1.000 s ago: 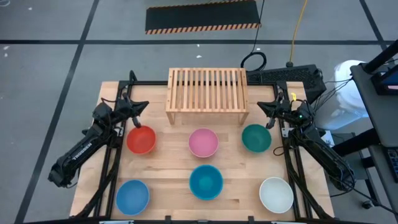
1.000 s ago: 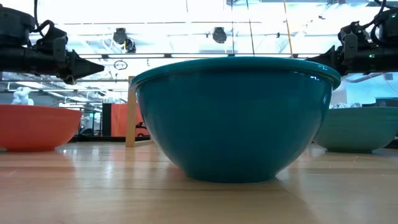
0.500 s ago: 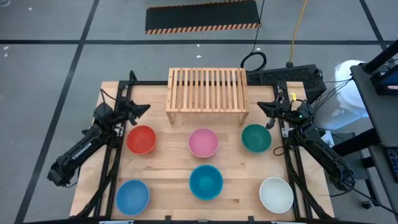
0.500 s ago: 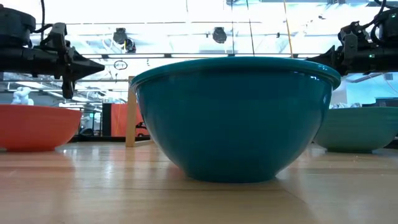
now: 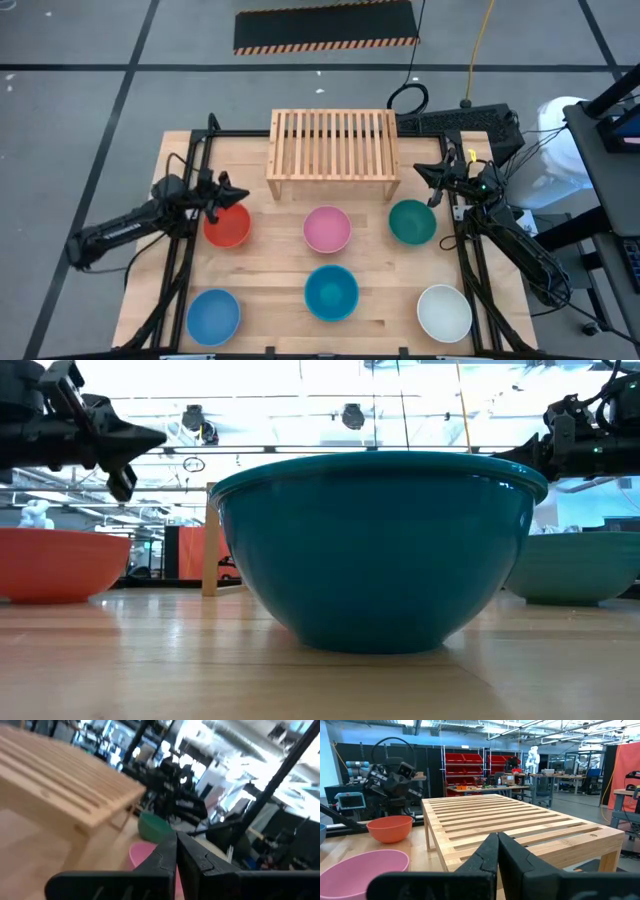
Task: Place and stack bowls onto a shelf
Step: Put the orange bowl on the shelf
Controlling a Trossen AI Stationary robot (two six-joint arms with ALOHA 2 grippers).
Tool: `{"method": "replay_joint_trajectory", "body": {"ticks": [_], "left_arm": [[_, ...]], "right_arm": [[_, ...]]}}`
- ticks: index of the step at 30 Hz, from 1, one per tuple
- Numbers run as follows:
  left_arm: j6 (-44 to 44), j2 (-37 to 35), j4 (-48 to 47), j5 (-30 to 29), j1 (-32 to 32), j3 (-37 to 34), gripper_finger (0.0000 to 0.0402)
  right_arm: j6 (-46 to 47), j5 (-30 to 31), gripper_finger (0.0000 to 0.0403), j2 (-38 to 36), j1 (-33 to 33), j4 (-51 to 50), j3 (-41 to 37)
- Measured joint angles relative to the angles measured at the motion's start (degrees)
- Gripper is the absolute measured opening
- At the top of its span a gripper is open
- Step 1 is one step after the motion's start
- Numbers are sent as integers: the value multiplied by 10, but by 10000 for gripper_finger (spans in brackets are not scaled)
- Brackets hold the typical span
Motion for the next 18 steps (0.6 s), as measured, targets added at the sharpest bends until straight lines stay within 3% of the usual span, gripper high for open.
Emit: {"method": "replay_joint_trajectory", "body": {"ticks": [8, 13, 18], "left_arm": [[35, 83, 8, -139, -175, 0, 10], [-32, 106, 94, -151, -214, 0, 10], [-37, 107, 160, -150, -223, 0, 10]], "right_arm": [[0, 0, 4, 0, 0, 0, 0], [0, 0, 4, 0, 0, 0, 0], [0, 0, 4, 0, 0, 0, 0]]}}
